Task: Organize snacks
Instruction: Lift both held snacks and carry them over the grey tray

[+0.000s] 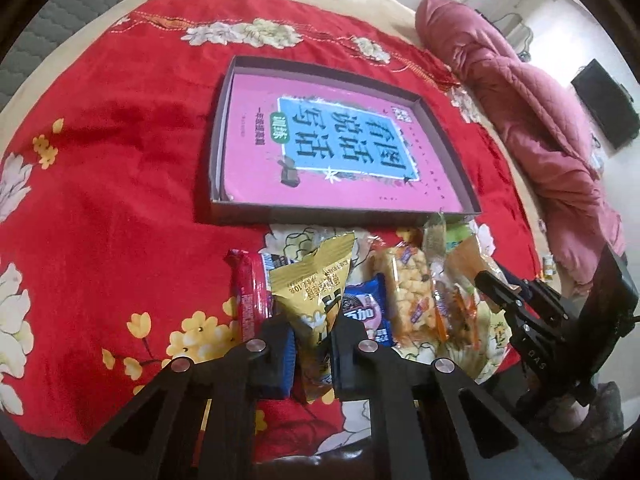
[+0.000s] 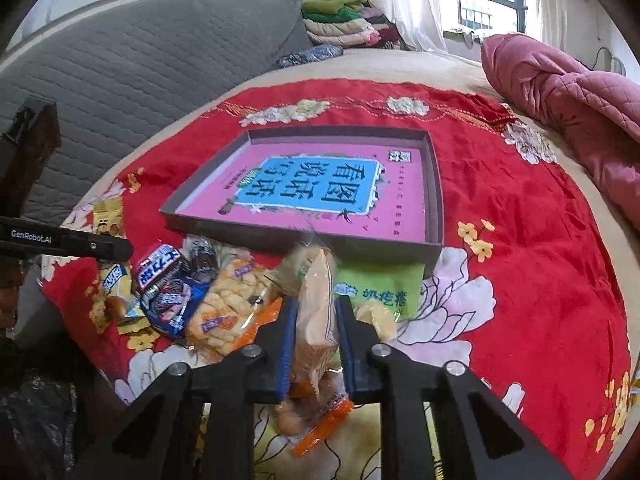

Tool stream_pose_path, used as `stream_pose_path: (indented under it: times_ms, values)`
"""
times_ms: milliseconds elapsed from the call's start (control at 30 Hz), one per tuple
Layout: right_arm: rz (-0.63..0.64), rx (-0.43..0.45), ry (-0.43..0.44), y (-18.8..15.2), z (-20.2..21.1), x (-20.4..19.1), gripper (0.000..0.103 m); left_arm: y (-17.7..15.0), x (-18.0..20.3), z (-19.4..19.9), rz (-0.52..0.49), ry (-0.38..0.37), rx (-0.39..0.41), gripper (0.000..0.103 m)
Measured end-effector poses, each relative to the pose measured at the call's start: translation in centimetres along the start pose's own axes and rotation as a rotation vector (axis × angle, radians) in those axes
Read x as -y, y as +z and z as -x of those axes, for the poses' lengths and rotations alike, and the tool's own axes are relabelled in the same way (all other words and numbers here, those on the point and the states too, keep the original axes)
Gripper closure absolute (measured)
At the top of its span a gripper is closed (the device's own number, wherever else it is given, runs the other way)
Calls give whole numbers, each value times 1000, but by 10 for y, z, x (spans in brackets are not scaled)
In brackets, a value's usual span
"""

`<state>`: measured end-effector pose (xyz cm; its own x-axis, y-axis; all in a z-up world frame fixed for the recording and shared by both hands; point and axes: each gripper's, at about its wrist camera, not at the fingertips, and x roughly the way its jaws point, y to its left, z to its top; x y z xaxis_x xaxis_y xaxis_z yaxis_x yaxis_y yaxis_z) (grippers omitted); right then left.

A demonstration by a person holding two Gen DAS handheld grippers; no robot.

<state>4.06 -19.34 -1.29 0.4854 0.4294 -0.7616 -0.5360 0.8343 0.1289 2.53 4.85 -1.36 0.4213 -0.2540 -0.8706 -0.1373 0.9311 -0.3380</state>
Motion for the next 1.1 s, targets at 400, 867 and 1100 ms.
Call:
stream_pose_path:
  times_ms: [400, 867, 1100]
  values:
    - [-5, 23, 24, 1, 9, -5, 85, 7, 5, 16, 4, -39, 46, 90]
    - [-79, 68, 40, 19, 13, -1, 85, 28, 7, 23, 15, -48, 101, 90]
    - [-96, 88, 31, 31, 7, 1, 85, 46, 8, 23, 22, -55, 132, 90]
